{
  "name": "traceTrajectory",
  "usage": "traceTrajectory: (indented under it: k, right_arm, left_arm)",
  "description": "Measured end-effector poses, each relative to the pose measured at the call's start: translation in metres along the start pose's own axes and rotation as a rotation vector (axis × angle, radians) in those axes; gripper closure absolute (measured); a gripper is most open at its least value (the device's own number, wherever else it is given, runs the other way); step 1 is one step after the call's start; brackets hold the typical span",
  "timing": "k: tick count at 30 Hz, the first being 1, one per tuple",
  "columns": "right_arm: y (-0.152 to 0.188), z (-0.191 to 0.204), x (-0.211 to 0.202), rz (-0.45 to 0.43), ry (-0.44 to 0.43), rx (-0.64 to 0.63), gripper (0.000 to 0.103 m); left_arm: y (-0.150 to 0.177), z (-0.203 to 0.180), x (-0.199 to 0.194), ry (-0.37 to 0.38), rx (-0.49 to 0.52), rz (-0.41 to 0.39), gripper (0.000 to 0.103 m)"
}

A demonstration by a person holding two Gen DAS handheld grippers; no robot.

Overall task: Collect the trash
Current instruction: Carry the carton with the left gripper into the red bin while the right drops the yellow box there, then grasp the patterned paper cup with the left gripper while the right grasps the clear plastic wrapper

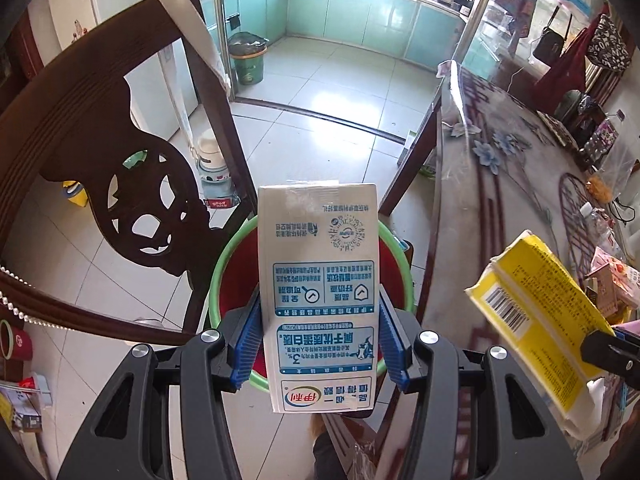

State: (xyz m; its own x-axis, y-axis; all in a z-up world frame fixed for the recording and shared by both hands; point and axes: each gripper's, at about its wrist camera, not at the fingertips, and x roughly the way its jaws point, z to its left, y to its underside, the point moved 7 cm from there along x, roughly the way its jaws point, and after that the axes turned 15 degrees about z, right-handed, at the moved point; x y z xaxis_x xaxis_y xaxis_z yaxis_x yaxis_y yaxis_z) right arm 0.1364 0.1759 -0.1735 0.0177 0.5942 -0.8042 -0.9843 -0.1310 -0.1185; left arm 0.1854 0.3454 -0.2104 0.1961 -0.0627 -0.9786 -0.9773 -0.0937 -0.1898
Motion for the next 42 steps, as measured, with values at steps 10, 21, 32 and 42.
traceTrajectory:
  k: [10,21,32,42]
  right_arm:
    - [-0.036,0.008,0.017,-0.018,0.057,0.036,0.048]
    - [-0.011,0.012,-0.043,-0.129,0.160,0.006,0.048]
    - [0.043,-0.023,-0.124,-0.259,0.258,0.089,0.044]
    - [0.127,-0.133,-0.166,-0.267,0.341,0.292,0.043]
  left_arm:
    - [-0.019,0.011,0.011,-0.040,0.034,0.011,0.052]
    - [-0.020,-0.006,-0.011,0.005,0.068,-0.048,0.038]
    - [-0.011,-0.089,-0.038,0.059,0.225,-0.092,0.037]
    - [0.044,-0.186,-0.042,0.143,0.345,-0.051,0.021]
